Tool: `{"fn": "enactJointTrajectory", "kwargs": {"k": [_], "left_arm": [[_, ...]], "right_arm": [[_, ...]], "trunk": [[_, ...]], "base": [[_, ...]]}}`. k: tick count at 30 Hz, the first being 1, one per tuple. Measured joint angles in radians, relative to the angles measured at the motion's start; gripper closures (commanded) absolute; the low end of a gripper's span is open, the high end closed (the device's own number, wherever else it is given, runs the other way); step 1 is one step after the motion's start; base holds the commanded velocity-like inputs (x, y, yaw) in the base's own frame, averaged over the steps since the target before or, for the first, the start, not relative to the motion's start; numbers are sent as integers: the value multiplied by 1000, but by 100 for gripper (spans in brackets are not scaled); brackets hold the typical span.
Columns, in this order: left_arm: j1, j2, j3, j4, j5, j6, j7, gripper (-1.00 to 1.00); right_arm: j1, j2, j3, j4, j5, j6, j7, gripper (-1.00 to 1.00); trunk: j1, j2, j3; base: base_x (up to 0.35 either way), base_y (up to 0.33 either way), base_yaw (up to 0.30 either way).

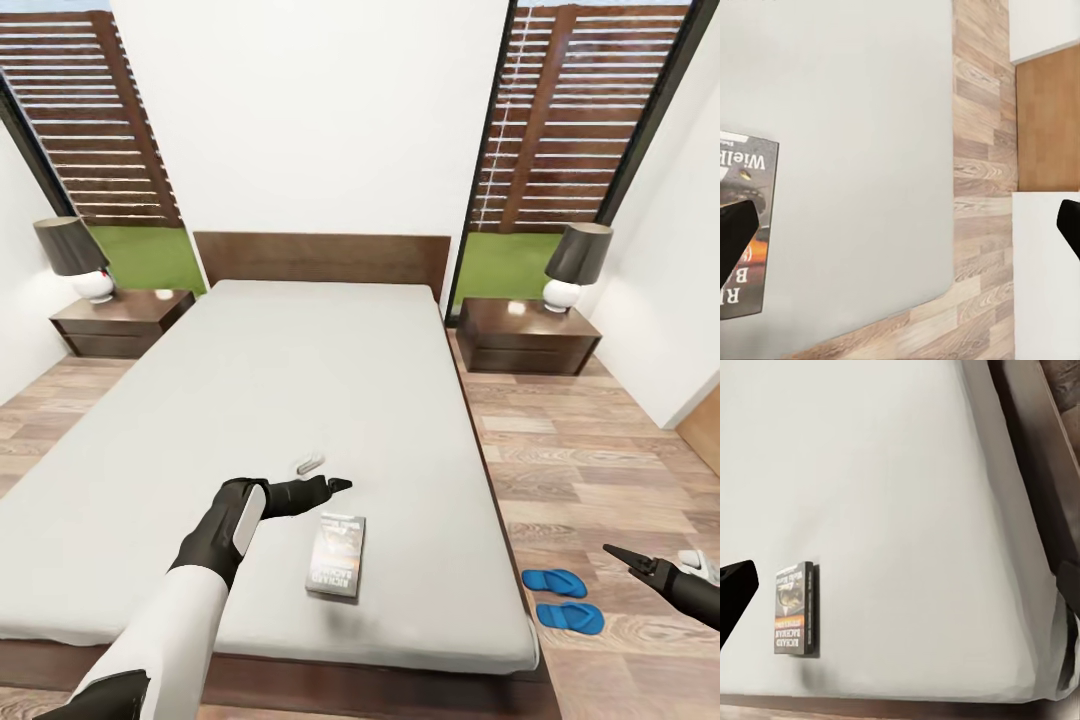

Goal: In the bedroom, move the book from the bed onto either nightstand, and place the two sandals side by side next to the bed.

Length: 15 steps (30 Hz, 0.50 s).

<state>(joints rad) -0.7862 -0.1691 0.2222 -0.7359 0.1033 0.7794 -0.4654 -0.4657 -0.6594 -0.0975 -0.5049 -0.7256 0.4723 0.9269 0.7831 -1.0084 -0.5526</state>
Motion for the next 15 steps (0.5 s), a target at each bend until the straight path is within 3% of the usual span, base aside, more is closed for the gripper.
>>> {"fn": "enactJointTrajectory", "kwargs": {"k": [5, 15], "left_arm": [[0, 0, 0, 0, 0, 0, 0, -100], [0, 0, 0, 0, 0, -1, 0, -100]], "right_arm": [[0, 0, 0, 0, 0, 0, 1, -100], [0, 0, 0, 0, 0, 0, 1, -100]], "trunk": [[0, 0, 0], [0, 0, 0]], "base": [[166, -19, 0], [15, -2, 0]]}}
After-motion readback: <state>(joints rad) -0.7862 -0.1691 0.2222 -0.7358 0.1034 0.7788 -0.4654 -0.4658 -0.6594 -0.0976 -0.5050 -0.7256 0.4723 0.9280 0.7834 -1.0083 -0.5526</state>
